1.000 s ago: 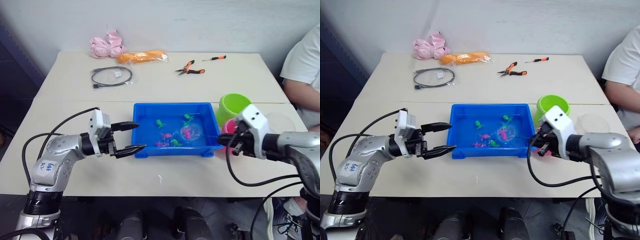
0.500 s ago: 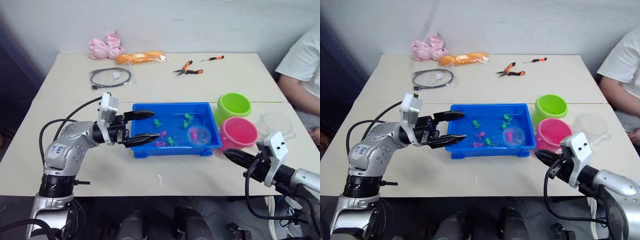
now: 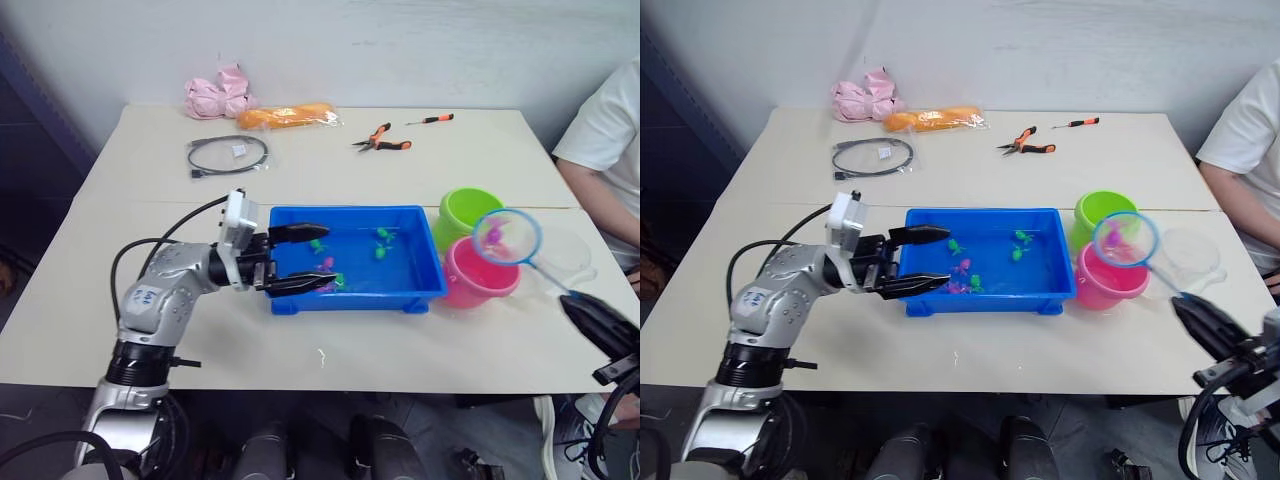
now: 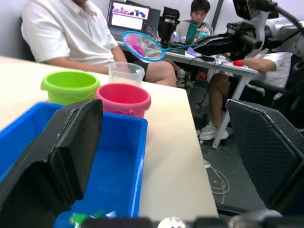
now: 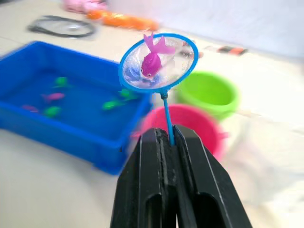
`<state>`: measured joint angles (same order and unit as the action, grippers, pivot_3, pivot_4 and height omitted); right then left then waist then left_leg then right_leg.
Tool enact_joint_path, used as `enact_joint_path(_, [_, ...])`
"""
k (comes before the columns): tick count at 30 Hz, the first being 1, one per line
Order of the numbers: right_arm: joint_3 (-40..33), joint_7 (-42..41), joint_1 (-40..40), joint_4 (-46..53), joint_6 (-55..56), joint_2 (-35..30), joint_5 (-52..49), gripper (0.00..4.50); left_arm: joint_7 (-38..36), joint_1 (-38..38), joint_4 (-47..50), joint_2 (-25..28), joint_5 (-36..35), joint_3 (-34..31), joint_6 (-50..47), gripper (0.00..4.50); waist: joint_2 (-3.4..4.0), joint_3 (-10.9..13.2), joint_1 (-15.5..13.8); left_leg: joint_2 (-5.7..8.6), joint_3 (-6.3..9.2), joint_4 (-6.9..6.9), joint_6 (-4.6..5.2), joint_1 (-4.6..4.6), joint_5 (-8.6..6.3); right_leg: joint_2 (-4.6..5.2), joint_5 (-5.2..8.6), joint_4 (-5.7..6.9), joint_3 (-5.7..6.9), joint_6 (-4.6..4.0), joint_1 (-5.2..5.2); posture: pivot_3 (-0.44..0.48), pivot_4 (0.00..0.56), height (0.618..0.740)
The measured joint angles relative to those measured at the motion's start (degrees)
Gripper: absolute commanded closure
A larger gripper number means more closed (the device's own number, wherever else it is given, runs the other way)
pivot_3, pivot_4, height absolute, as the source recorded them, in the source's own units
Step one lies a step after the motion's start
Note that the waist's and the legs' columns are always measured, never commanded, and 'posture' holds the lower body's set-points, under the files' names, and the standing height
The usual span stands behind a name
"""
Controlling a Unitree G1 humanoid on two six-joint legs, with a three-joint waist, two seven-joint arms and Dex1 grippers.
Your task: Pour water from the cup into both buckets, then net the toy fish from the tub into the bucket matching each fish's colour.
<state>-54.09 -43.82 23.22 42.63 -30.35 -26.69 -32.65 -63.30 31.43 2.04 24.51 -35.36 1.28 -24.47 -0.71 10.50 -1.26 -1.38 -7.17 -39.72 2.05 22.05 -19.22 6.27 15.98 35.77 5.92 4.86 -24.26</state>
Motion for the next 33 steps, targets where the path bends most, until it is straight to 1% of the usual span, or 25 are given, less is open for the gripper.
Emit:
enact_joint_path(3, [3.18, 1.58, 1.03, -4.71, 7.93, 0.23, 7.40, 4.50, -0.18, 0.99, -0.97, -0.86, 0.55, 0.74, 0.28, 0.06, 0.00, 0.00, 0.07, -0.01, -0.01, 0.00, -0.01, 0.00, 0.00, -0.02, 0.00, 0.01, 0.00, 0.00, -0.01, 0.000, 0.150, 0.740])
enact_joint_path(6, [8.48, 3.92, 0.60, -9.08, 14.67, 0.21, 14.27, 4.50, -0.73, 1.85, -1.08, -1.06, 1.24, 1.59, 0.84, 0.06, 0.04, -0.02, 0.16, -0.01, -0.02, 0.00, -0.01, -0.01, 0.02, -0.01, 0.00, 0.03, 0.00, 0.00, -0.01, 0.000, 0.150, 0.740])
enact_joint_path(10, [12.83, 8.85, -2.81, -14.35, 19.45, -0.10, 20.49, 4.50, -1.00, 1.99, -2.65, -1.26, 2.04, 2.13, 1.14, 0.06, 0.08, -0.05, 0.25, 0.00, -0.02, -0.01, 0.00, -0.02, 0.05, 0.01, 0.00, 0.06, 0.00, 0.00, -0.01, 0.000, 0.150, 0.740])
enact_joint_path(14, [14.48, 11.14, -4.43, -16.09, 20.62, -0.25, 22.92, 4.50, -1.01, 1.98, -2.64, -1.37, 2.17, 2.15, 1.27, 0.06, 0.10, -0.05, 0.02, -0.02, 0.02, -0.01, -0.03, -0.01, 0.07, 0.01, 0.02, 0.06, 0.02, -0.03, -0.01, 0.000, 0.150, 0.740])
enact_joint_path(16, [18.50, 14.26, -5.85, -18.83, 24.98, -3.35, 30.38, 4.50, 0.05, 1.95, -2.64, -1.35, 3.95, 2.29, 2.08, 0.06, 0.11, -0.06, 0.11, 0.05, 0.00, -0.05, 0.03, -0.01, 0.10, 0.09, 0.01, 0.08, 0.01, -0.02, 0.00, 0.000, 0.150, 0.740])
enact_joint_path(18, [20.21, 16.26, -5.66, -20.63, 29.40, -5.86, 35.93, 4.50, 0.27, 1.91, -2.63, -1.35, 4.26, 2.29, 2.20, 0.06, 0.12, -0.07, 0.04, 0.05, 0.02, -0.04, 0.03, 0.00, 0.10, 0.09, 0.01, 0.08, 0.02, -0.02, 0.00, 0.000, 0.150, 0.740])
enact_joint_path(23, [21.65, 19.51, -4.12, -22.93, 37.59, -8.57, 43.59, 4.50, 0.60, 1.59, -2.58, -1.35, 4.58, 2.29, 2.57, 0.06, 0.12, -0.06, 0.04, 0.04, 0.02, -0.03, 0.00, 0.01, 0.12, 0.08, 0.01, 0.07, 0.03, -0.02, -0.01, 0.000, 0.150, 0.740])
enact_joint_path(26, [22.33, 23.07, -1.87, -24.65, 42.23, -10.69, 50.97, 4.50, 0.71, 1.60, -2.58, -1.32, 5.37, 2.28, 3.49, 0.06, 0.12, -0.07, 0.03, 0.05, 0.02, -0.03, 0.00, 0.01, 0.13, 0.08, 0.01, 0.07, 0.02, -0.01, -0.01, 0.000, 0.150, 0.740])
enact_joint_path(28, [22.32, 25.21, -1.19, -25.14, 43.94, -10.87, 54.09, 4.50, 0.89, 1.60, -2.58, -1.30, 5.60, 2.26, 3.74, 0.06, 0.12, -0.07, 0.09, 0.04, 0.02, -0.03, -0.02, 0.00, 0.14, 0.08, 0.02, 0.07, 0.02, -0.02, -0.01, 0.000, 0.150, 0.740])
enact_joint_path(31, [22.29, 27.55, -1.03, -25.35, 45.98, -10.90, 55.91, 4.50, 1.04, 1.57, -2.58, -1.13, 5.84, 2.20, 4.01, 0.06, 0.12, -0.07, 0.12, 0.00, 0.02, -0.03, -0.05, 0.00, 0.16, 0.06, 0.02, 0.07, 0.02, -0.02, -0.01, 0.000, 0.150, 0.740])
enact_joint_path(33, [22.06, 28.23, -1.55, -25.55, 46.78, -10.88, 54.71, 4.50, 1.04, 1.52, -2.59, -0.73, 6.25, 2.00, 4.53, 0.06, 0.12, -0.07, 0.33, -0.02, 0.02, -0.03, -0.06, 0.00, 0.16, 0.05, 0.02, 0.07, 0.01, -0.02, -0.01, 0.000, 0.150, 0.740])
